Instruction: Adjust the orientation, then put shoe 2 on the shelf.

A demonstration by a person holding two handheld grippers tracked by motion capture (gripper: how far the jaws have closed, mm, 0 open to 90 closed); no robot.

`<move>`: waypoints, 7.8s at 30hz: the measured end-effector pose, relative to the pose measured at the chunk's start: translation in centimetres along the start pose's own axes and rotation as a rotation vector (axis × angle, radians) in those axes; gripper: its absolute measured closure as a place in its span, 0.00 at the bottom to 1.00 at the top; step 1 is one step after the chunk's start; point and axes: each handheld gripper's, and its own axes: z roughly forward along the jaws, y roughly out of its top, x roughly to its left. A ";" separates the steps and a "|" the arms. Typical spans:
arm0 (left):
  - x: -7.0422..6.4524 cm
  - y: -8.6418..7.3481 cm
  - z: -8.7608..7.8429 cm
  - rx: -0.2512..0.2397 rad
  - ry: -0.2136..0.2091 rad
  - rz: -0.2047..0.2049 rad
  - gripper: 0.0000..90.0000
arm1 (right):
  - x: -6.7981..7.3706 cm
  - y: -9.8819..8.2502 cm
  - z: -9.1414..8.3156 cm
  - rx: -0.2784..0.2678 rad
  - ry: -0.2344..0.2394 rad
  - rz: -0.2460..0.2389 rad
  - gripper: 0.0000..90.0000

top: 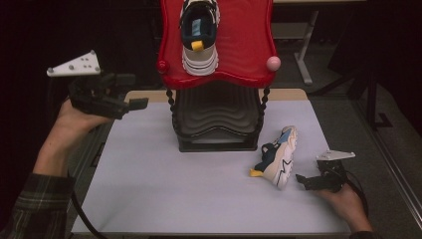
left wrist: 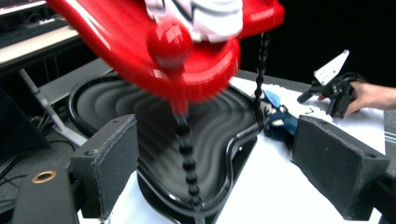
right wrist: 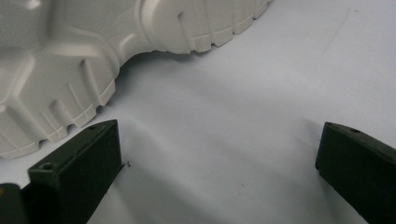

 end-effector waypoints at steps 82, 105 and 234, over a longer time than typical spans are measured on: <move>-5.6 -25.4 8.0 0.375 0.063 -0.148 0.15 | -4.1 5.9 -4.8 -0.192 0.098 0.056 1.00; -5.5 -25.4 8.0 0.376 0.062 -0.149 0.15 | -5.8 0.0 -3.7 -0.030 0.094 0.142 0.99; -5.5 -25.4 8.0 0.377 0.062 -0.147 0.15 | -2.7 15.1 -10.2 -0.511 0.408 0.012 0.72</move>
